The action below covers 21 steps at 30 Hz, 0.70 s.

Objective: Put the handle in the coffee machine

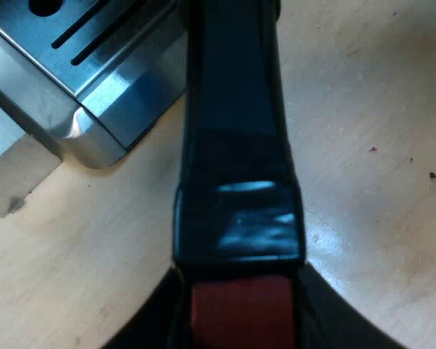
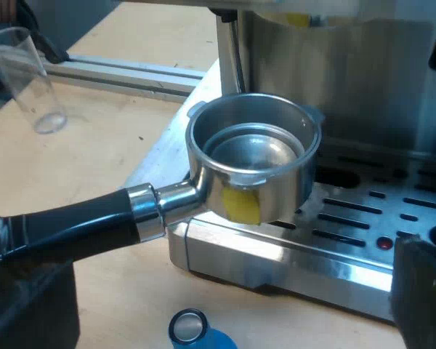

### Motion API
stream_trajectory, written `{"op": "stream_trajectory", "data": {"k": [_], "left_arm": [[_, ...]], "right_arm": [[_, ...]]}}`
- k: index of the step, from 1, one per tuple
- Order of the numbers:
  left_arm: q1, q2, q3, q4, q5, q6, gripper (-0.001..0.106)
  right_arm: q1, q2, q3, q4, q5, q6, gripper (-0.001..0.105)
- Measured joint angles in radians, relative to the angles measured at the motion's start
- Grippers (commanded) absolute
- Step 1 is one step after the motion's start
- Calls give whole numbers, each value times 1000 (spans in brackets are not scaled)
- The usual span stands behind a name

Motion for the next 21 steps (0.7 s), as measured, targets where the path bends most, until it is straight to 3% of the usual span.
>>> {"op": "stream_trajectory", "data": {"k": [7, 21], "left_arm": [[0, 0, 0, -15, 0, 2, 0], [0, 0, 0, -15, -3, 4, 0]], "right_arm": [[0, 18, 51, -153, 21, -93, 87], [0, 24, 54, -161, 37, -103, 87]]}}
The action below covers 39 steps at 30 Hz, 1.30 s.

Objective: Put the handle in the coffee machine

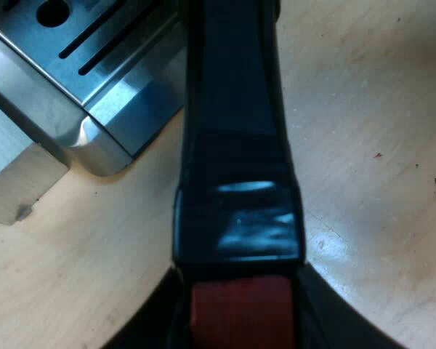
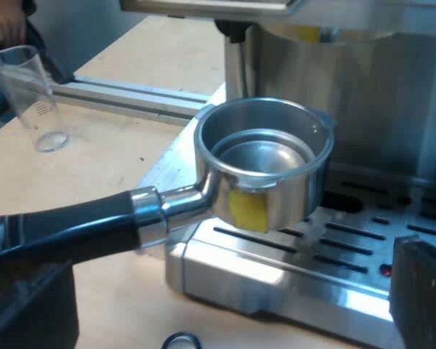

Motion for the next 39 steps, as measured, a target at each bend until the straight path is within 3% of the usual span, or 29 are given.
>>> {"op": "stream_trajectory", "data": {"k": [12, 39], "left_arm": [[0, 0, 0, 0, 0, 0, 0], [0, 0, 0, 0, 0, 0, 0]], "right_arm": [[0, 77, 0, -108, 102, -17, 87], [0, 84, 0, -170, 120, -27, 87]]}}
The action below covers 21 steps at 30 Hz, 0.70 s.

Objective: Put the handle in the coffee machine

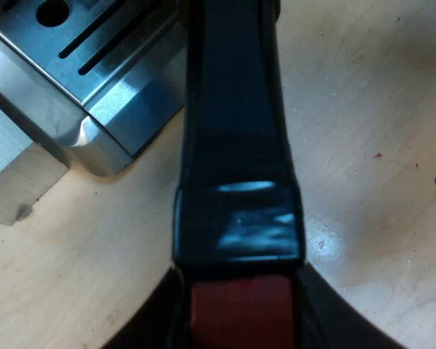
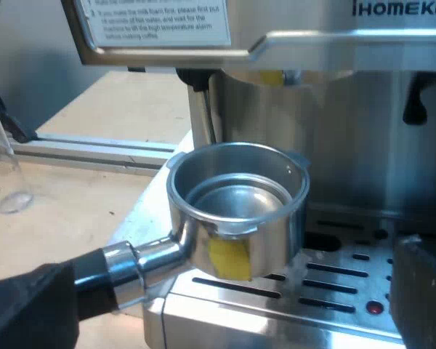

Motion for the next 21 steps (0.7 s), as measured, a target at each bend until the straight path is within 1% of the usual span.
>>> {"op": "stream_trajectory", "data": {"k": [7, 10, 17, 21], "left_arm": [[0, 0, 0, 0, 0, 0, 0], [0, 0, 0, 0, 0, 0, 0], [0, 0, 0, -64, 0, 0, 0], [0, 0, 0, -67, 0, 1, 0]], "right_arm": [[0, 0, 0, -3, 0, 0, 87], [0, 0, 0, -5, 15, -1, 87], [0, 0, 0, -5, 26, -2, 87], [0, 0, 0, -5, 26, -2, 87]]}}
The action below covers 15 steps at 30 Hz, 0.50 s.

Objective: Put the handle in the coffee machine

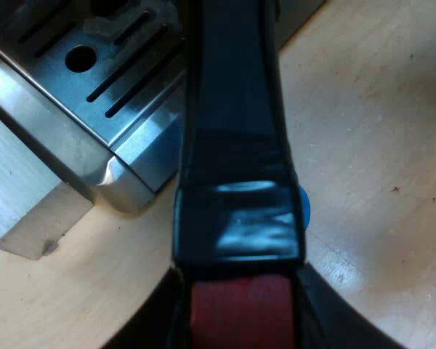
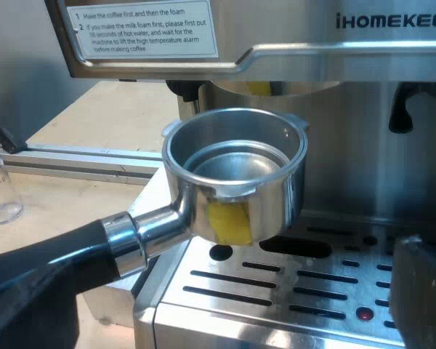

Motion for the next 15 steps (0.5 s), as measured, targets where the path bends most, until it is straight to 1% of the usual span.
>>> {"op": "stream_trajectory", "data": {"k": [7, 9, 12, 15], "left_arm": [[0, 12, 0, 15, 5, 23, 0], [0, 31, 0, 26, 29, 53, 0], [0, 55, 0, 30, 64, 58, 0], [0, 67, 0, 30, 72, 69, 0]], "right_arm": [[0, 0, 0, 0, 2, 0, 87], [0, 0, 0, 0, 2, 0, 87], [0, 0, 0, 0, 2, 0, 87], [0, 0, 0, 0, 4, 0, 87]]}}
